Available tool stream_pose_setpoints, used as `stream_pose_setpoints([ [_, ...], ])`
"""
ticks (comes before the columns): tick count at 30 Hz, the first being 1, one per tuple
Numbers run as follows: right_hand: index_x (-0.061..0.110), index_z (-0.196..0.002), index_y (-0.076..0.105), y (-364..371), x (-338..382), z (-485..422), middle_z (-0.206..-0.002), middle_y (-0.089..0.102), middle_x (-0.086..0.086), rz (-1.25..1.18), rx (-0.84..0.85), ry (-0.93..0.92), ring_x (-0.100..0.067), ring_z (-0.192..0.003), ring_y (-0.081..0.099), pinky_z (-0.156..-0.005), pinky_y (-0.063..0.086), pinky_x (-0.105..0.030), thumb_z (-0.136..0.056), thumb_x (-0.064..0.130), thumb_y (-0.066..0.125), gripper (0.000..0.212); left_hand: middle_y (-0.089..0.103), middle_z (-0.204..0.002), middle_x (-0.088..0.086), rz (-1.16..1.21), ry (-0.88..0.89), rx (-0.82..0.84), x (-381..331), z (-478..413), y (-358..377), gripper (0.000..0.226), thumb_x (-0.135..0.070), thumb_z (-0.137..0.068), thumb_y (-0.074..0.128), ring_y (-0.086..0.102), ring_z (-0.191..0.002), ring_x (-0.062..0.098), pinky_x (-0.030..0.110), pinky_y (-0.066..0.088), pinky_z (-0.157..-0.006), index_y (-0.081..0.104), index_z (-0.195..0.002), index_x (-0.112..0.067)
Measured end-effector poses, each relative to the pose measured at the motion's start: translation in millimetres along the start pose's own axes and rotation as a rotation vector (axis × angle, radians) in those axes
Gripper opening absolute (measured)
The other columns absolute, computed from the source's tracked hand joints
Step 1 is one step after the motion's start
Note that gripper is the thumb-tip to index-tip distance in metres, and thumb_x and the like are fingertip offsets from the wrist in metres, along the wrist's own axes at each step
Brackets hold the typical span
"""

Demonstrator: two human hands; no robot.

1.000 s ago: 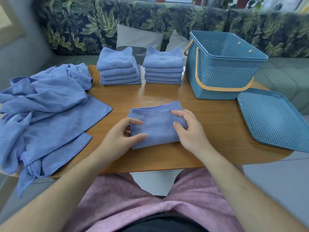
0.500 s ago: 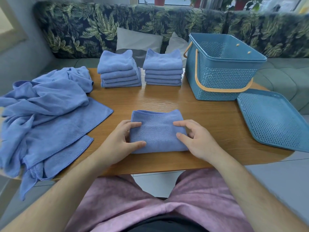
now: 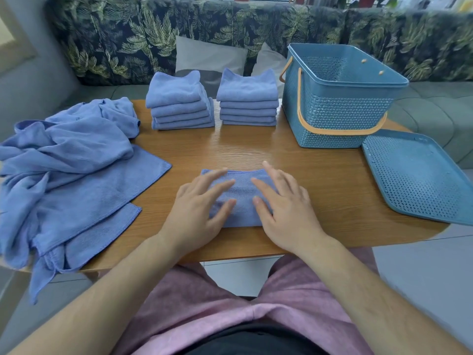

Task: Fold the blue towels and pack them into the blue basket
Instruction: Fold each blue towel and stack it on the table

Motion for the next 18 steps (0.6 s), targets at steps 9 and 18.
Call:
stream_pose_setpoints([
  [9,0.038,-0.162,0.003,0.7,-6.5,0.1,-0.169,-0.005,-0.018,0.151,0.377,0.342,-0.035,-0.156,-0.002,-0.125,0.002,-0.046,-0.097,0.073,0.015,0.074,0.005,-0.169,0.0,-0.073,-0.223,0.215,11.2,1.6,19.9,0.071,-0.078,-0.089,0.014,-0.003,-0.156,0.016,0.04,0.004,-0.127,0.03,-0.153,-0.049],
  [18,0.023,-0.151,0.044,6.0,-9.1,-1.8,-0.151,0.041,0.001,-0.158,0.144,0.233,-0.021,-0.14,0.034,-0.116,0.025,-0.036,-0.098,0.055,0.052,0.062,0.043,-0.146,0.002,-0.072,-0.327,0.144,6.9,4.4,18.1,0.087,-0.084,-0.082,0.026,0.033,-0.141,0.018,0.038,0.026,-0.115,0.042,-0.151,-0.033],
])
Point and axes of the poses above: each hand's wrist, its own z-axis away from the middle knuckle, its own y-axis out of the palm, x = y × z, the point moved 1 cm from there along -z, towards the middle knuckle
